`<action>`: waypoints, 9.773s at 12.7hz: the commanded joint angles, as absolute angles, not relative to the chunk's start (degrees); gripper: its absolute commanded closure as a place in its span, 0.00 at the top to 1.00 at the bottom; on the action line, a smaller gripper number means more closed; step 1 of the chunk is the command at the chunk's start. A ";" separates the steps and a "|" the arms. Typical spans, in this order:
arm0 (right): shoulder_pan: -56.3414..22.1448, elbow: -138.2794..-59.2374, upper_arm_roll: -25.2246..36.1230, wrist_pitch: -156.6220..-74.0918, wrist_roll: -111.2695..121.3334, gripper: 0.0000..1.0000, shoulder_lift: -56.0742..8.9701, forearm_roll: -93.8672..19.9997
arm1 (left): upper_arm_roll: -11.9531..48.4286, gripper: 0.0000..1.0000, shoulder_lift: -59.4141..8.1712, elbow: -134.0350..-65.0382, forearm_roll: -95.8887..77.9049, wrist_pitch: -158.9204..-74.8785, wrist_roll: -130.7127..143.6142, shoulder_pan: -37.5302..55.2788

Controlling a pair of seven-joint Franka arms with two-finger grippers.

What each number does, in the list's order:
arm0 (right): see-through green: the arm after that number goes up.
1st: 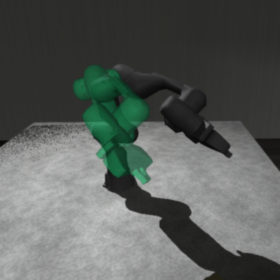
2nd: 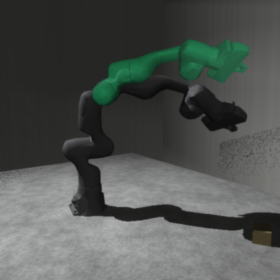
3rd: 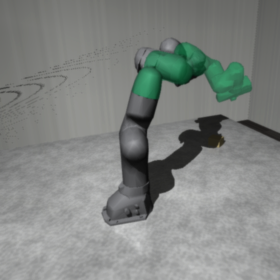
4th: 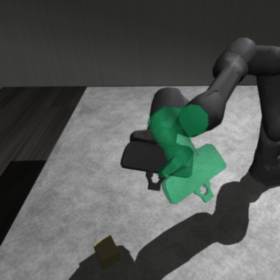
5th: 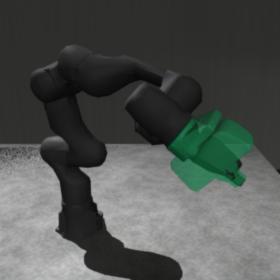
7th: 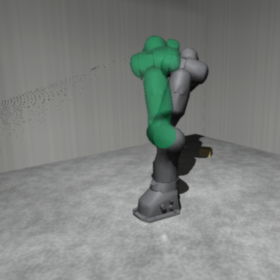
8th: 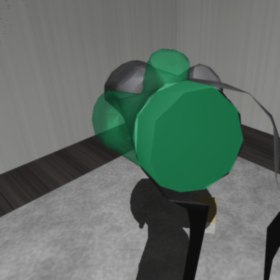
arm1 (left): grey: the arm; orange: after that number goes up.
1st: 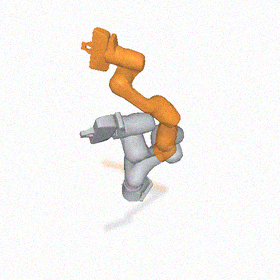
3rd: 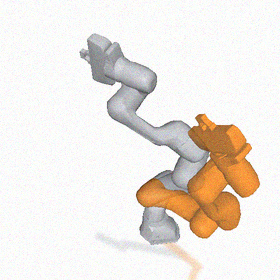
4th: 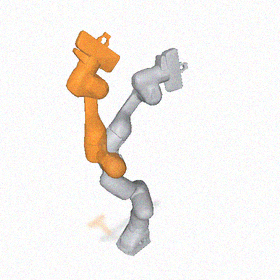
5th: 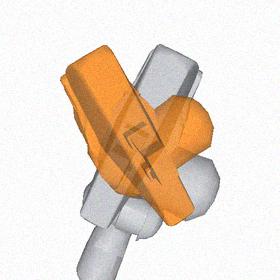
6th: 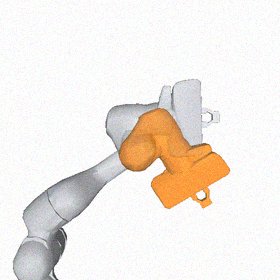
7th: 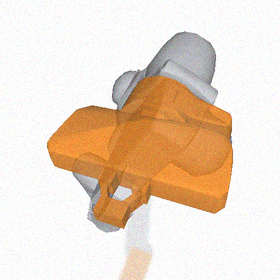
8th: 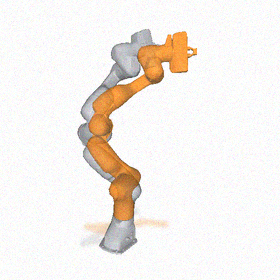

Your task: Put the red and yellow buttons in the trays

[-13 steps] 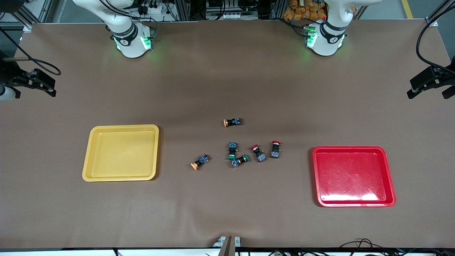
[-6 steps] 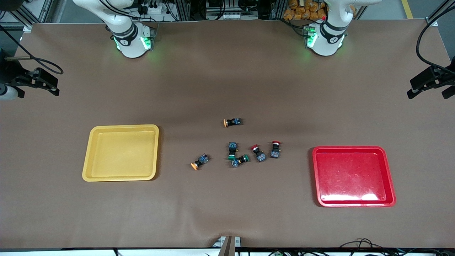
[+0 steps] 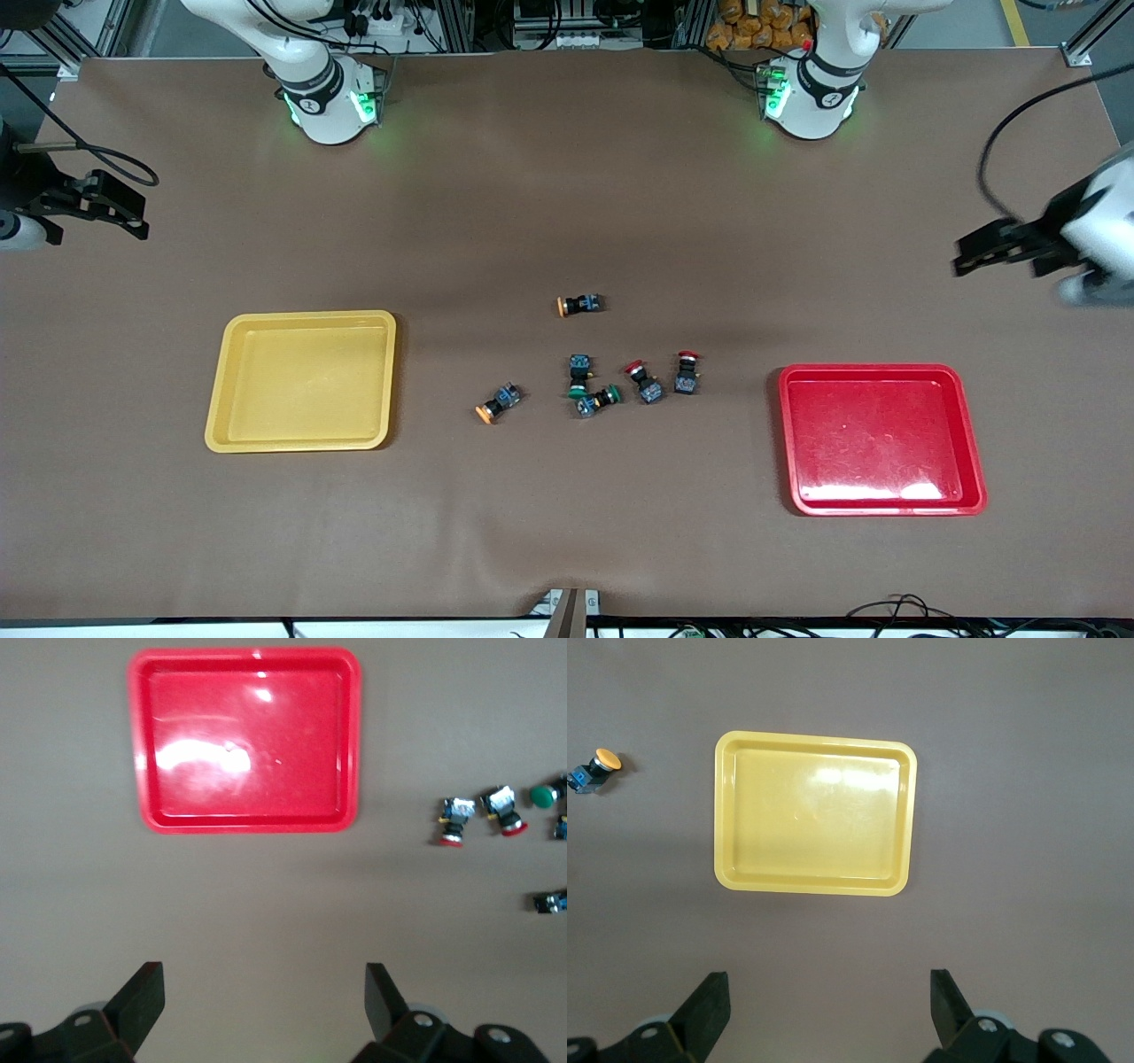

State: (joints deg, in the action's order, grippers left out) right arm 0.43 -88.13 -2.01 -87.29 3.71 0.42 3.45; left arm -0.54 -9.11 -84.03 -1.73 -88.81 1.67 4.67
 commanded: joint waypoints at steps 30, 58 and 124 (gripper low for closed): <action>3.17 -86.31 -2.46 -87.88 3.87 1.00 -9.04 -1.48 | 4.22 0.02 -47.02 -83.59 5.89 -123.68 32.69 24.00; -27.06 -72.25 -2.20 -133.49 -82.35 1.00 -52.99 -4.92 | 6.66 0.95 -44.04 -82.01 5.46 -130.25 0.84 -4.48; -34.79 -81.03 -9.32 -118.65 -95.26 1.00 -45.17 -19.25 | -1.14 1.00 -34.56 -82.09 6.42 -122.61 -2.74 4.48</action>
